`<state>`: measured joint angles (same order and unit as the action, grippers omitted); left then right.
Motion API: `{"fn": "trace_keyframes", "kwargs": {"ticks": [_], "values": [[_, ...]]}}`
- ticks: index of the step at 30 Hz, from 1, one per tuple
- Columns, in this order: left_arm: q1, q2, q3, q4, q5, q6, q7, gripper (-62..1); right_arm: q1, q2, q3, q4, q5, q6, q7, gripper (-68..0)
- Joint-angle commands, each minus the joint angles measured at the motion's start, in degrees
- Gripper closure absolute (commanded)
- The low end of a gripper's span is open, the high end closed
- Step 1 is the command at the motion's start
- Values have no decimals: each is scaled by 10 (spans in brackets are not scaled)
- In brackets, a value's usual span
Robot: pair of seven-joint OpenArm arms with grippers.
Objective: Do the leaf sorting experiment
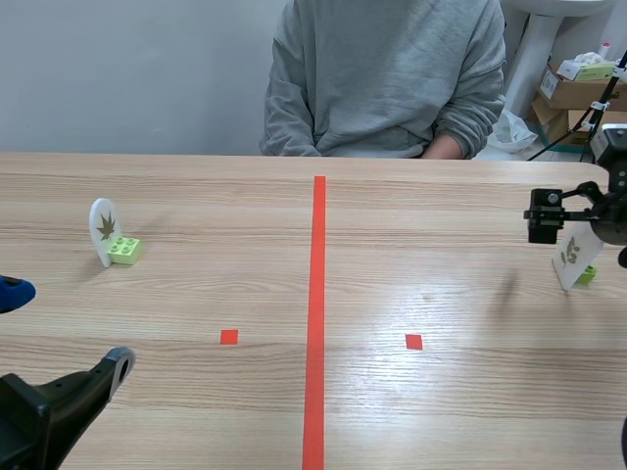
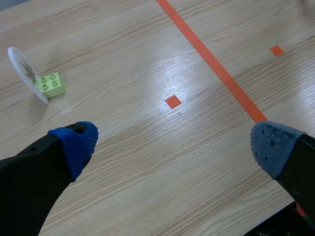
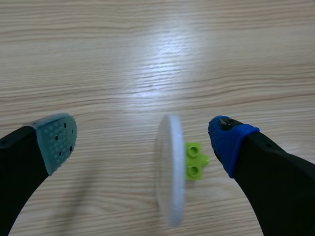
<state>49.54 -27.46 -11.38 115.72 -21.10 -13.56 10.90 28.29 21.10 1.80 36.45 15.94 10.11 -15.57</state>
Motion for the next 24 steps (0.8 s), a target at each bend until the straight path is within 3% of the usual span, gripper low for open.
{"fn": "trace_keyframes", "kwargs": {"ticks": [1,8,17,24], "values": [[0,1,4,5,-6,1,-7,-623,-18,19,2,31,4,0,-2,-547],[0,1,4,5,-6,1,-8,-623,-170,49,11,204,27,23,1,-547],[-1,1,4,5,-5,1,-8,-623,-459,49,80,475,30,130,69,-547],[-2,1,4,5,-5,1,-11,-623,-637,49,156,632,83,205,107,-547]]}}
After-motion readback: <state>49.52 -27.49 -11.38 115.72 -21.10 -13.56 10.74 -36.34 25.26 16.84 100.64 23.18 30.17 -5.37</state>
